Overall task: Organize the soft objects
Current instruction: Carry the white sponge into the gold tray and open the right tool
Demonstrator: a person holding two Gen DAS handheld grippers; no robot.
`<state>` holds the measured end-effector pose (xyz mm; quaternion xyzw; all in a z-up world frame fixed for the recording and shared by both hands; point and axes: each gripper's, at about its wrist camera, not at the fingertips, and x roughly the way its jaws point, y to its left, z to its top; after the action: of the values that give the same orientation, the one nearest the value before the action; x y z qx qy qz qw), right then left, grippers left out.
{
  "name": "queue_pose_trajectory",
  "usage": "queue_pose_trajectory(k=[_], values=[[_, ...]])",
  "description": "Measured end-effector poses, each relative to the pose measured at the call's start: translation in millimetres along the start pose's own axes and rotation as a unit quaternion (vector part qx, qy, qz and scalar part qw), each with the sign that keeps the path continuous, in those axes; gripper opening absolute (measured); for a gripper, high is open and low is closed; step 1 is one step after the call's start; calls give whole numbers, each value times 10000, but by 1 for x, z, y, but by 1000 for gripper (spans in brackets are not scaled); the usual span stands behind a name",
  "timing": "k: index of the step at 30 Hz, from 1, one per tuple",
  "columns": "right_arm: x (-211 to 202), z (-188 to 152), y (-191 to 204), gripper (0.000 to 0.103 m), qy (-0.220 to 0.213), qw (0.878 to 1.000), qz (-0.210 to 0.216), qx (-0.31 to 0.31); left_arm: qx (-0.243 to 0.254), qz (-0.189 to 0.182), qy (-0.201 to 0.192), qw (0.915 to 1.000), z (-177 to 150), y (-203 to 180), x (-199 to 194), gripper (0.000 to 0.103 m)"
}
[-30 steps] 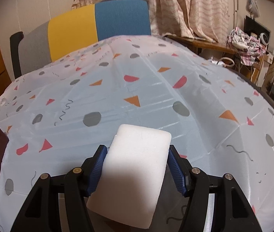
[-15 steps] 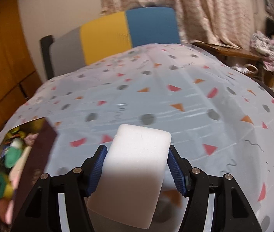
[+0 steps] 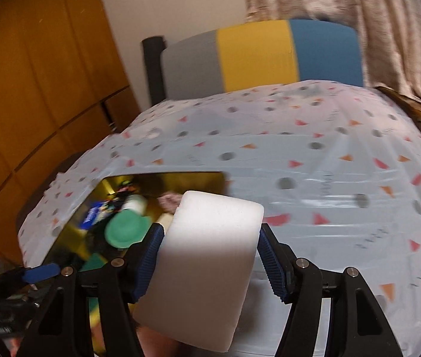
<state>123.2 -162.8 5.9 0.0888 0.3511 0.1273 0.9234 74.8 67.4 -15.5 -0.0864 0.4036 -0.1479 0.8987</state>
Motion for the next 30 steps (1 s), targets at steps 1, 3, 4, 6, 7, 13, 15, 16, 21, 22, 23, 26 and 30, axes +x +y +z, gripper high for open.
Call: queue_pose_trajectory(k=[1, 3, 4, 6, 7, 13, 15, 16, 21, 22, 23, 26, 30], values=[[4, 0, 9, 65, 32, 10000, 54, -42, -22, 22, -10, 10000, 0, 2, -1, 70], [14, 1, 25, 65, 99, 9998, 174, -74, -77, 76, -27, 9999, 1, 6, -4, 70], [19, 2, 31, 65, 146, 9997, 205, -66, -96, 103, -26, 9999, 1, 8, -5, 70], [32, 2, 44, 65, 292, 9992, 284, 0, -151, 187, -38, 9997, 1, 12, -7, 70], [37, 2, 46, 65, 348, 9990, 294, 19, -170, 249, -49, 9995, 1, 13, -9, 70], [67, -4, 61, 68, 705, 9974, 92, 147, -239, 524, -115, 9983, 2, 21, -15, 70], [75, -5, 61, 70, 798, 9966, 72, 196, -269, 543, -111, 9981, 2, 22, -16, 69], [76, -5, 60, 72, 815, 9964, 46, 213, -284, 547, -90, 9981, 2, 23, -16, 70], [69, -7, 54, 91, 695, 9971, -71, 305, -425, 516, 34, 9978, 2, 28, -11, 70], [66, -8, 53, 92, 664, 9973, -75, 313, -453, 524, 47, 9976, 2, 28, -11, 70], [62, -8, 52, 93, 627, 9975, -92, 315, -458, 537, 50, 9975, 1, 28, -11, 70], [53, -12, 50, 99, 554, 9978, -180, 324, -439, 612, 40, 9971, 1, 26, -12, 70], [43, -17, 51, 101, 528, 9979, -227, 288, -395, 629, 23, 9972, 0, 23, -13, 70]])
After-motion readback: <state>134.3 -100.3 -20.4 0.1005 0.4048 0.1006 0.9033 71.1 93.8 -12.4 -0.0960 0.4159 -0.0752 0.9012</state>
